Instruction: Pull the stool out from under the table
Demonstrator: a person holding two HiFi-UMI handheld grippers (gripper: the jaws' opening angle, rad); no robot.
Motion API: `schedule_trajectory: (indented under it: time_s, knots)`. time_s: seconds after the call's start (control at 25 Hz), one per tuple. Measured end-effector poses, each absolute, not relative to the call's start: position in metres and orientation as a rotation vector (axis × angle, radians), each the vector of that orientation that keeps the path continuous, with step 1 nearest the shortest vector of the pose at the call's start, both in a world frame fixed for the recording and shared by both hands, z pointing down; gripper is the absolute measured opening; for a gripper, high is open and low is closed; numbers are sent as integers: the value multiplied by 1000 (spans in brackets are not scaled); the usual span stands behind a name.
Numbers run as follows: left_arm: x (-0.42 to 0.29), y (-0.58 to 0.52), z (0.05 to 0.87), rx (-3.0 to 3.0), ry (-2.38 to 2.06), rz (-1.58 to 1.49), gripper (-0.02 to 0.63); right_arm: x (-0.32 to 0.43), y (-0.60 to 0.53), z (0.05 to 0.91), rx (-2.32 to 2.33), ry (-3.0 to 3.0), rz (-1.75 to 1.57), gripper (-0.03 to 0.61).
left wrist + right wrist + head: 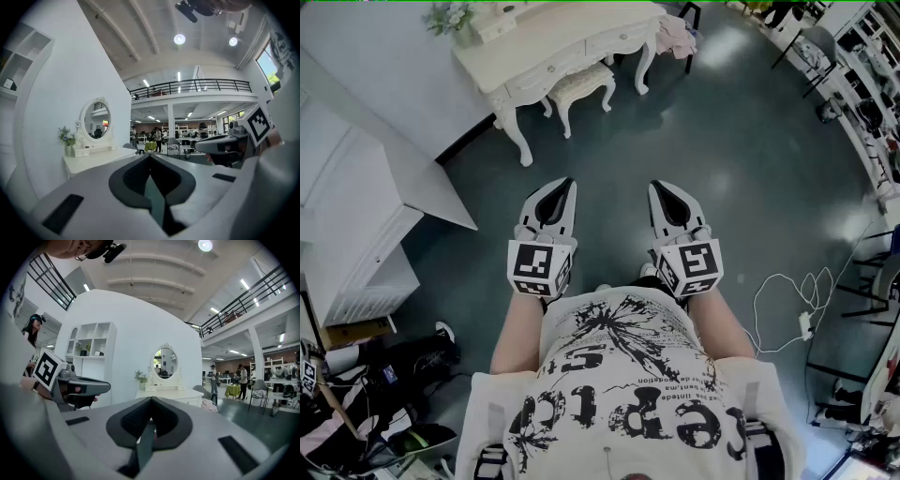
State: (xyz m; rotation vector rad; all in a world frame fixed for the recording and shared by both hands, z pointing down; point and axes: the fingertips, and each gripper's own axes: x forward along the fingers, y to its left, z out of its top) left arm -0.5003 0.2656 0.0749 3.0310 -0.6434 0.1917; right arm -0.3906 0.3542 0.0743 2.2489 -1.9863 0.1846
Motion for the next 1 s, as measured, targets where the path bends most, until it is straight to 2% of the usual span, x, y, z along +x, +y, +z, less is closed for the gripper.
schedule_trajectory:
  time_s: [0.64, 1.0]
  knots:
    - [-474, 264, 86, 2998, -654, 226, 17, -355, 359, 79, 2323, -1993, 233, 17]
    - [-405, 243, 110, 2964, -714, 282, 17, -279, 334, 108, 2271, -2068, 301, 17]
